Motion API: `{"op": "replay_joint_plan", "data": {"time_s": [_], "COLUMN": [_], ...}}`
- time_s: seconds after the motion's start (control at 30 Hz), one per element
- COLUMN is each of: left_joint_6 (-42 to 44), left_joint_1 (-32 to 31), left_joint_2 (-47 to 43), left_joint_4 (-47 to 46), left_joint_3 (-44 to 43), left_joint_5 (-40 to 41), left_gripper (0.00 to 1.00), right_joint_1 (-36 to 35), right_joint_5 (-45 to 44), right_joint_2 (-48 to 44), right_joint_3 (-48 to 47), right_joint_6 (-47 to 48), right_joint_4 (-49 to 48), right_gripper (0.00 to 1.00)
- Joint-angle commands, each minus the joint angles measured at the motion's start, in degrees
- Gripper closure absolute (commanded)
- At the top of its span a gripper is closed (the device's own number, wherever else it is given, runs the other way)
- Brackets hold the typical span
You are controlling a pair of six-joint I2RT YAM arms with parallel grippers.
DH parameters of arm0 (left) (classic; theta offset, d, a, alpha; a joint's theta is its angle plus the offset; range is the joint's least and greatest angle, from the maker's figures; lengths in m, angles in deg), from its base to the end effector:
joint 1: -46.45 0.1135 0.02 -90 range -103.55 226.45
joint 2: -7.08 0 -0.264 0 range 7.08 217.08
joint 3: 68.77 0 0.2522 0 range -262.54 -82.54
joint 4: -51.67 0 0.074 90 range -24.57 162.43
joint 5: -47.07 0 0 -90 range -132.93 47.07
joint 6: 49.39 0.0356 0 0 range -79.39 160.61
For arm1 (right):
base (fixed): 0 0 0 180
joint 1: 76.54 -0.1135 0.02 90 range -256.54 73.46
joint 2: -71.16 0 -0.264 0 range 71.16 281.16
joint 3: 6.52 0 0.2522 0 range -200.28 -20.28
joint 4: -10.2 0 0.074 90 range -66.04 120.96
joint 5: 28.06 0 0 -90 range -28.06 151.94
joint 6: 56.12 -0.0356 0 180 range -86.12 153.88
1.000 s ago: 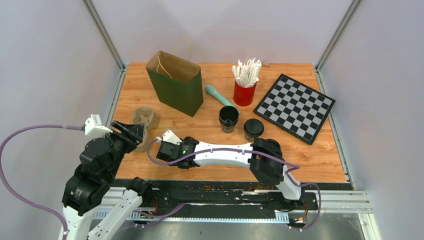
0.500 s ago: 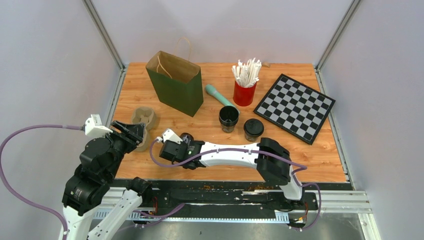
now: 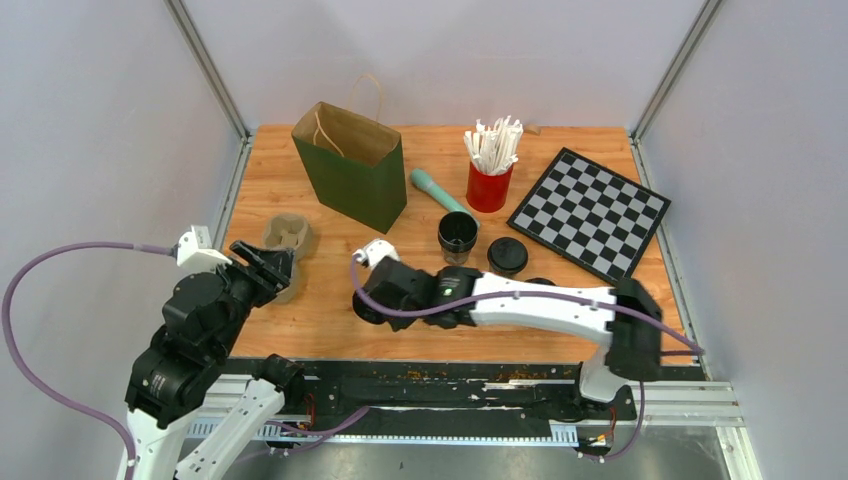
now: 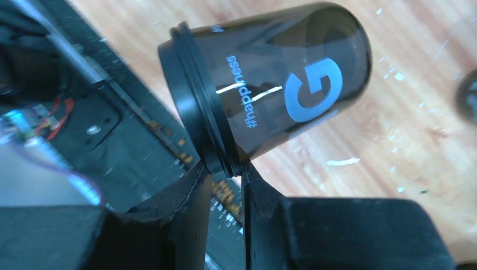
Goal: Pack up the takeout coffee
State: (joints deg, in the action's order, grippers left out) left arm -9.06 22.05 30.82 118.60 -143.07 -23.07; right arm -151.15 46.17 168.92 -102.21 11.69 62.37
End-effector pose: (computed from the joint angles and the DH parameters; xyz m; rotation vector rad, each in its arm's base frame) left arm 0.0430 -0.0062 0.3843 -0.6458 1.7647 -0.5796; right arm 0.1078 0.3551 0.2781 -1.0051 2.2950 0.3737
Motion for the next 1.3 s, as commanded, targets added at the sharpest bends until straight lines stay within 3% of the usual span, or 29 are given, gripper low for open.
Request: {"op": "replay_joint_plan", "data": {"time_s": [0.0, 0.37, 0.77, 1.27], "left_joint_6": [3.68, 5.46, 5.12, 5.2], "left_joint_1": [-0.02, -0.03, -0.03, -0.03], "left_joint_2": [2.72, 5.25, 5.6, 5.76], "left_joint_4": [1.08, 1.17, 0.73, -0.07], "left_joint_3": [-1.05, 3.28, 4.57, 6.33], "left_joint_5": [-4.34, -12.57, -13.68, -13.35], "left_gripper": [0.37, 0.36, 0.37, 0.38], "right_joint_1": [4.73, 13.86, 20.58, 25.73], "right_joint_5": [21.36, 44.98, 52.49, 56.31], "right_joint_2": [-10.37, -27.91, -30.46, -24.86], "right_joint_3": [9.79, 35.15, 44.13, 49.13], "right_joint_6": [-8.89, -29.21, -35.04, -35.88], "right_joint_4": [-6.93, -21.98, -28.02, -35.08], "right_gripper": [0.82, 0.81, 0.8, 0.78]}}
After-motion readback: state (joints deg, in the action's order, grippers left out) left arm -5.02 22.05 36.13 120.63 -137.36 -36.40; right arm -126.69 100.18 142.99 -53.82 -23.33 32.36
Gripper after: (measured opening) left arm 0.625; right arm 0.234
